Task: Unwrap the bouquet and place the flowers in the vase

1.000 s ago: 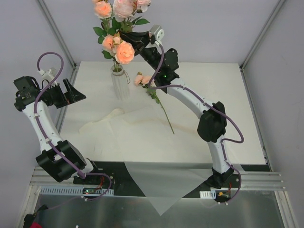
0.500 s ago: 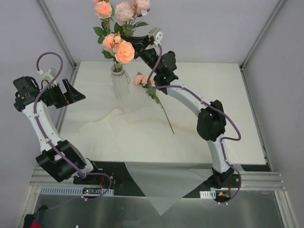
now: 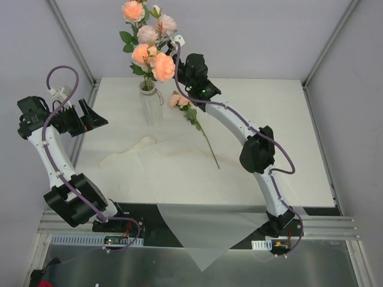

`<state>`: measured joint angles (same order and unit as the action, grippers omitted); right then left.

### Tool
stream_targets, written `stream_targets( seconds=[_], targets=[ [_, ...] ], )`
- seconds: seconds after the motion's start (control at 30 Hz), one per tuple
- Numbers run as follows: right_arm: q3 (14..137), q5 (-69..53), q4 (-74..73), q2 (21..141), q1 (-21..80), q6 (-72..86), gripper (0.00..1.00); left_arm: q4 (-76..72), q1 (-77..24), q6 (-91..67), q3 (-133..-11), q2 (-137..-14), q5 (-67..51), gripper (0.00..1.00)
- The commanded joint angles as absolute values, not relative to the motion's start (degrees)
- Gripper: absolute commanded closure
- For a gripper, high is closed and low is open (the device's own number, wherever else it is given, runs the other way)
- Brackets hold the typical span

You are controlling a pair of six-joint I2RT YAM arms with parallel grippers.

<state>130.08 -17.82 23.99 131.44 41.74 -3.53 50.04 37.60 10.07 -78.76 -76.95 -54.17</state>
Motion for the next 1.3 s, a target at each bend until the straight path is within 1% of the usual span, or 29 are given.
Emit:
stream_targets(
  seconds=[0.0, 0.07, 0.1, 0.2, 0.27, 0.3, 0.4, 0.5, 0.53, 0.57, 0.63, 0.67, 0.73, 0.8, 0.83, 0.87, 0.9, 0.93, 0.97, 1.03, 1.1, 1.13, 1.2, 1.27],
  targets=[
    [135.72, -21.09, 8.71, 129.47, 41.75, -4.39, 0.48, 50.89, 38.23, 10.9, -79.54, -77.25, -57.13, 0.01],
    [134.83, -21.01, 6.6, 128.32, 41.66, -5.45, 0.38, 50.89, 38.23, 10.64, -79.54, -77.43, -57.3, 0.01],
    [135.35, -20.92, 5.37, 128.06, 41.49, -5.71, 0.28, 50.89, 38.23, 10.55, -79.54, -77.61, -57.39, 0.01],
    [135.18, -20.57, 0.36, 126.83, 40.44, -5.97, 0.21, 50.89, 38.23, 10.11, -79.63, -77.61, -57.74, 0.01],
    [130.1, -19.78, 0.26, 122.98, 39.47, -5.98, 0.08, 50.98, 38.23, 10.02, -79.63, -77.34, -57.83, 0.01],
    [128.51, -18.73, 0.26, 121.57, 38.33, -5.98, 0.04, 50.98, 38.23, 10.02, -79.63, -77.26, -57.83, 0.01],
    [123.23, -16.71, -3.59, 116.29, 36.05, -7.55, 0.04, 50.89, 38.23, 10.19, -79.45, -77.08, -57.22, 0.01],
    [120.59, -13.73, -13.84, 111.72, 34.81, -11.32, 0.04, 50.89, 38.23, 10.28, -79.54, -76.99, -57.04, 0.01],
    [119.19, -13.71, -15.19, 110.58, 34.54, -11.6, 0.04, 50.89, 38.23, 10.11, -79.54, -76.99, -57.13, 0.01],
    [113.96, -13.97, -15.9, 107.96, 34.02, -11.78, 0.04, 50.89, 38.23, 10.02, -79.63, -76.91, -57.22, 0.01],
    [106.65, -16.26, -14.16, 105.22, 33.23, -10.03, 0.04, 50.89, 38.15, 9.85, -79.8, -76.99, -57.31, 0.01],
    [100.17, -16.17, -13.45, 102.59, 32.7, -9.06, 0.04, 50.98, 38.23, 9.76, -79.98, -76.91, -57.48, 0.01],
    [92.5, -18.27, -8.46, 100.65, 31.65, -5.48, 0.04, 50.98, 38.23, 9.58, -80.07, -76.82, -57.66, 0.01],
    [83.99, -25.2, -0.66, 100.45, 28.23, -0.29, 0.04, 50.89, 38.15, 9.49, -80.07, -76.55, -57.92, 0.01],
    [83.59, -26.44, -0.44, 101.33, 27.26, 3.22, 0.04, 50.89, 38.23, 9.41, -80.07, -76.47, -57.83, 0.01],
    [84.89, -22.71, -3.57, 102.38, 27.51, 1.34, 0.04, 50.98, 38.23, 9.49, -80.07, -76.38, -57.83, 0.01],
    [88.21, -18.76, -11.43, 104.39, 28.73, -1.9, 0.04, 50.98, 38.23, 9.49, -79.98, -76.2, -57.92, 0.01],
    [89.2, -14.81, -13.69, 105.11, 30.05, -7.42, 0.04, 50.89, 38.23, 9.58, -80.15, -76.29, -57.75, 0.01],
    [89.82, -9.55, -14.84, 105.99, 32.06, -8.86, 0.04, 50.89, 38.23, 9.49, -80.16, -76.12, -57.74, 0.01],
    [92.28, -6.25, -17.92, 108.88, 33.22, -10.1, 0.01, 50.89, 38.23, 9.67, -80.16, -76.2, -57.57, 0.01],
    [94.21, -3.7, -21.07, 111.08, 33.57, -9.67, 0.06, 50.98, 38.23, 9.58, -80.16, -76.29, -57.39, 0.01],
    [95.7, -3.0, -21.88, 113.36, 33.57, -9.41, 0.11, 50.98, 38.23, 9.67, -80.07, -76.38, -57.48, 0.01],
    [96.5, -1.76, -22.93, 115.21, 33.66, -9.75, 0.17, 50.98, 38.23, 9.93, -79.89, -76.46, -57.22, 0.01],
    [98.17, -0.36, -23.9, 118.02, 33.66, -10.54, 0.3, 50.98, 38.23, 9.93, -79.89, -76.81, -56.95, 0.01]
  ],
)
